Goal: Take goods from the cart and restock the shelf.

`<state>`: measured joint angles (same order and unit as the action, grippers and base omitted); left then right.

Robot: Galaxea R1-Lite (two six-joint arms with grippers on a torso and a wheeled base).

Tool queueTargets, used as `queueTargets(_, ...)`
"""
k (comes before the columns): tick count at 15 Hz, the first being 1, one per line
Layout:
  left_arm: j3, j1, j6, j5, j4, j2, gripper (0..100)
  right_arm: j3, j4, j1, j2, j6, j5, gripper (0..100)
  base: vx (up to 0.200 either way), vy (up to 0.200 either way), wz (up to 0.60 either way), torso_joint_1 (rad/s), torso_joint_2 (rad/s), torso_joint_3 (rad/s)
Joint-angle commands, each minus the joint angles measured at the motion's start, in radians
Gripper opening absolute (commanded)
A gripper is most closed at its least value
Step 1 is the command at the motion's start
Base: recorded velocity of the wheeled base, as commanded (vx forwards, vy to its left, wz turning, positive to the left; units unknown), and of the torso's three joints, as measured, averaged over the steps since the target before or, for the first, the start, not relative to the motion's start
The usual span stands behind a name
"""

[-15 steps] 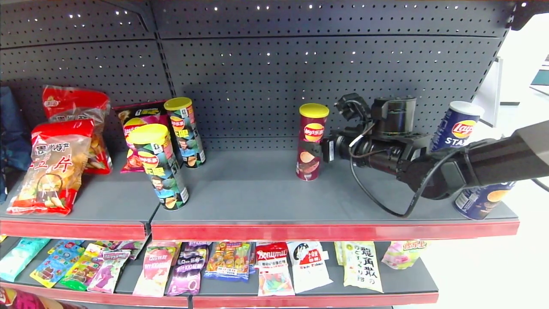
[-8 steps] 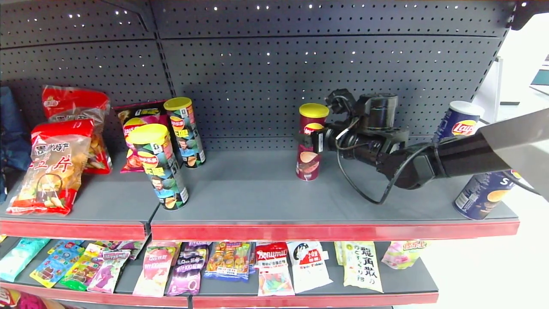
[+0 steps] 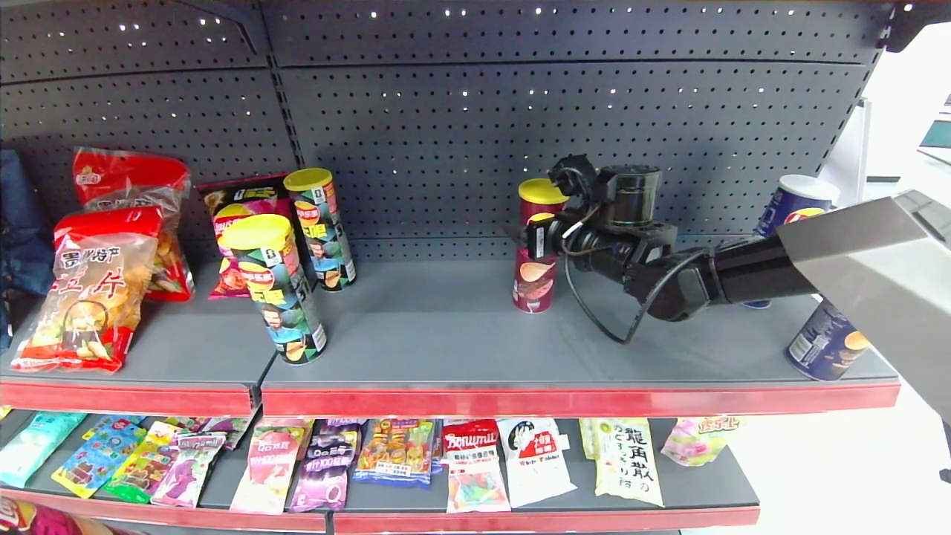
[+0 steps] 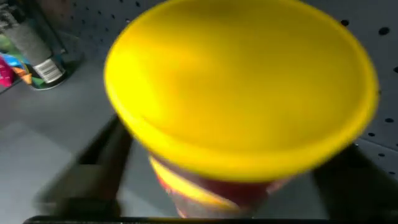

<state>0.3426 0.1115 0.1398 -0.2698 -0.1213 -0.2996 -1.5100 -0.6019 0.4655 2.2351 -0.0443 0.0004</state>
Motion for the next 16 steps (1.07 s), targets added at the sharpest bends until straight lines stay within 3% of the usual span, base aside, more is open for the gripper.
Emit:
queueTargets(1, -0.002, 0.0, 0.0, 0.0, 0.0, -0.003, 0, 0.004, -0.018, 0.002, 0.014, 0.001, -0.005, 0, 0.0, 0.0, 0.0, 0.0, 0.0, 0.0)
queueTargets(4, -0.008, 0.0, 0.0, 0.0, 0.0, -0.001, 0, 0.033, -0.019, 0.022, -0.011, 0.003, -0.042, 0, 0.0, 0.0, 0.0, 0.0, 0.0, 0.0)
queueTargets(7, -0.008, 0.0, 0.0, 0.0, 0.0, 0.0, 0, 0.162, -0.018, 0.061, -0.137, 0.003, -0.092, 0, 0.0, 0.0, 0.0, 0.0, 0.0, 0.0)
queueTargets(13, 0.0, 0.0, 0.0, -0.002, 0.002, -0.003, 0, 0.261, -0.019, 0.12, -0.265, 0.053, -0.275, 0, 0.0, 0.0, 0.0, 0.0, 0.0, 0.0)
queueTargets(14, 0.001, 0.0, 0.0, 0.0, 0.002, -0.001, 0, 0.317, -0.022, 0.133, -0.298, 0.069, -0.336, 0, 0.0, 0.0, 0.0, 0.0, 0.0, 0.0)
queueTargets(16, 0.003, 0.0, 0.0, -0.002, 0.002, 0.0, 0, 0.43, -0.098, 0.145, -0.33, 0.073, -0.35, 0, 0.0, 0.0, 0.0, 0.0, 0.0, 0.0)
